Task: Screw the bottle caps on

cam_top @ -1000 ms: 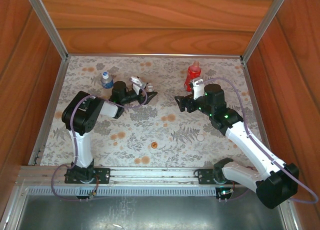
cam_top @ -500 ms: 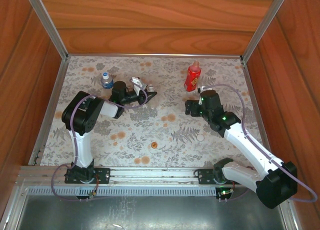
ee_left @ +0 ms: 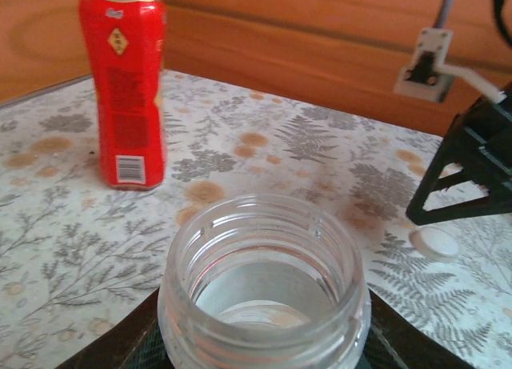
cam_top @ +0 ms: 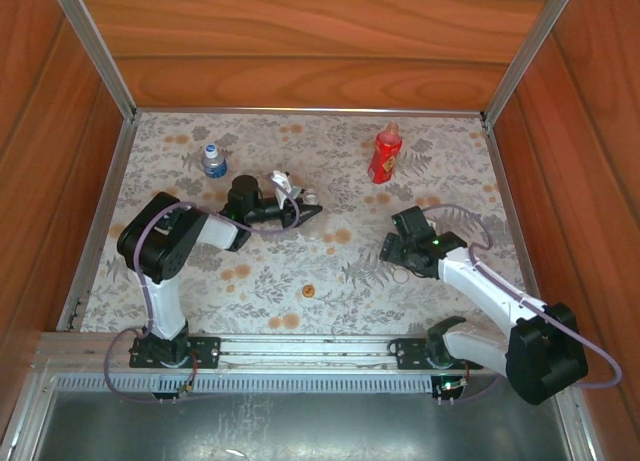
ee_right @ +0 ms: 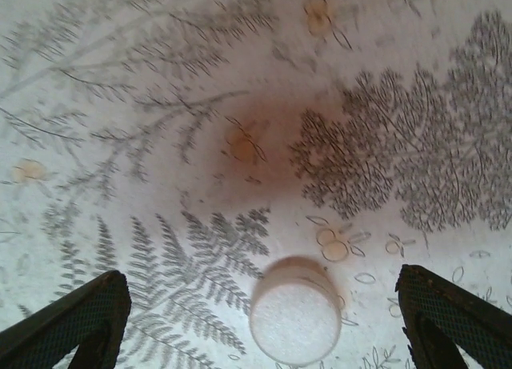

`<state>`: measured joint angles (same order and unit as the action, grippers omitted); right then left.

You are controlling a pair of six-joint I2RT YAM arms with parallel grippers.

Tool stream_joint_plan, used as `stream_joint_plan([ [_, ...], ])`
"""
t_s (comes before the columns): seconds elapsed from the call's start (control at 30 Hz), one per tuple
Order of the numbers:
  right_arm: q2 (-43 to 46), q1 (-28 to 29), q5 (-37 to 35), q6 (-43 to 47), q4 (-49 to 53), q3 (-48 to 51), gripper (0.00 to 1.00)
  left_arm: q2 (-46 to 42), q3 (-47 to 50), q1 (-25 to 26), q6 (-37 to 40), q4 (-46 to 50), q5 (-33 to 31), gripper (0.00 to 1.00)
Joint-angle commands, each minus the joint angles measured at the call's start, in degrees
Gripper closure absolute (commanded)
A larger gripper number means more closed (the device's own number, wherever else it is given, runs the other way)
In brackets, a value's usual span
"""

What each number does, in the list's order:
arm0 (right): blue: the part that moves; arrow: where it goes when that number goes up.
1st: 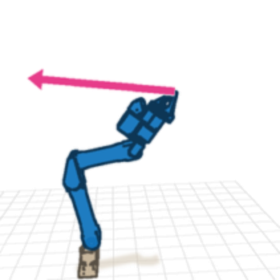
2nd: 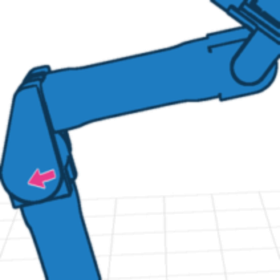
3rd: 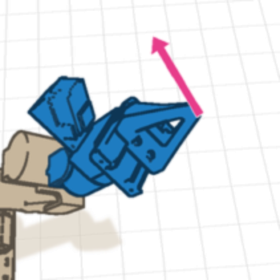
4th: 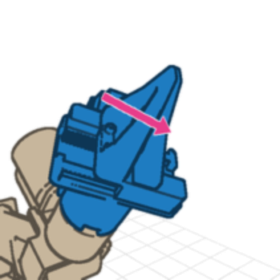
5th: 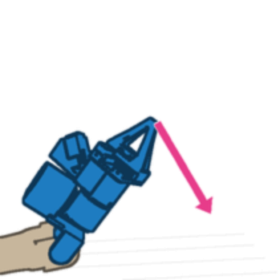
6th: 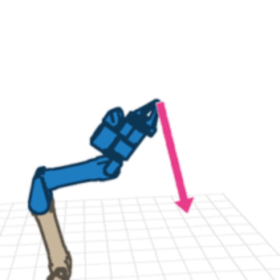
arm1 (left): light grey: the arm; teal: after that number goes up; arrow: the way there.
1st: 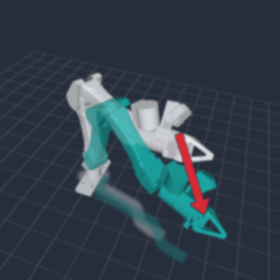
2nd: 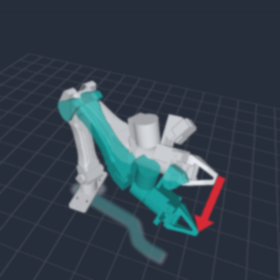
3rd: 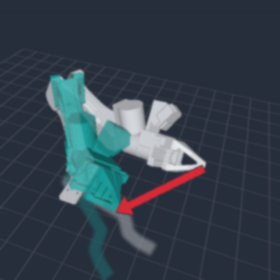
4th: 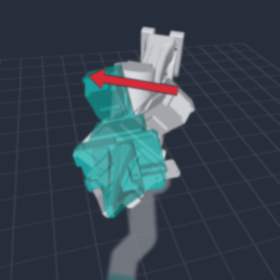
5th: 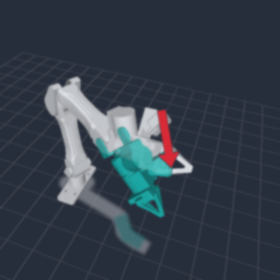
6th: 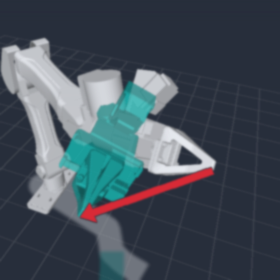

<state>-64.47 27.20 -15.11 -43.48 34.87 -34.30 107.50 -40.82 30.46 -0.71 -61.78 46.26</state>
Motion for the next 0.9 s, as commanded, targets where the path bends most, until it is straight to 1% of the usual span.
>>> stream_joint_plan([
  [0.0, -0.97, -0.87, 3.59, -2.46, 1.58, 1.28, 0.09, -2.27, 1.22, 0.73, 1.98, -0.38, 0.69, 0.53],
  [0.07, -1.98, -1.17, 5.77, -1.44, 0.75, 1.68, 0.09, -2.86, 2.07, 1.12, 2.33, -0.36, 0.36, 0.54],
  [0.1, -2.81, -1.27, 6.58, -1.37, 0.43, 1.92, 0.13, -3.23, 2.52, 1.32, 2.51, -0.28, 0.08, 0.54],
  [0.27, -5.74, -1.71, 8.07, -1.97, -0.07, 2.74, 0.20, -4.04, 4.18, 2.47, 3.04, -0.08, -0.15, 0.54],
  [0.33, -5.76, -1.76, 8.26, -2.54, -0.24, 3.36, 0.25, -4.42, 4.75, 2.89, 3.09, -0.10, -0.31, 0.54],
  [0.5, -5.13, -1.80, 8.30, -2.58, -0.25, 3.64, 0.44, -5.72, 6.61, 3.73, 3.60, 0.16, -1.13, 0.54],
  [0.53, -5.38, -1.79, 8.38, -2.41, -0.34, 3.51, 0.46, -5.81, 6.99, 3.87, 3.70, 0.17, -1.25, 0.54],
  [0.63, -6.89, -1.80, 8.43, -1.55, -0.59, 2.63, 0.50, -6.25, 7.98, 4.10, 3.85, 0.25, -1.75, 0.54],
  [0.7, -8.28, -1.79, 8.15, -0.41, -0.33, 1.46, 0.55, -6.72, 8.75, 4.32, 3.74, 0.43, -1.84, 0.54],
  [0.87, -11.97, -1.80, 8.84, 2.55, -1.26, -1.18, 0.56, -8.22, 10.84, 5.16, 3.09, 1.11, -1.37, 0.54],
])
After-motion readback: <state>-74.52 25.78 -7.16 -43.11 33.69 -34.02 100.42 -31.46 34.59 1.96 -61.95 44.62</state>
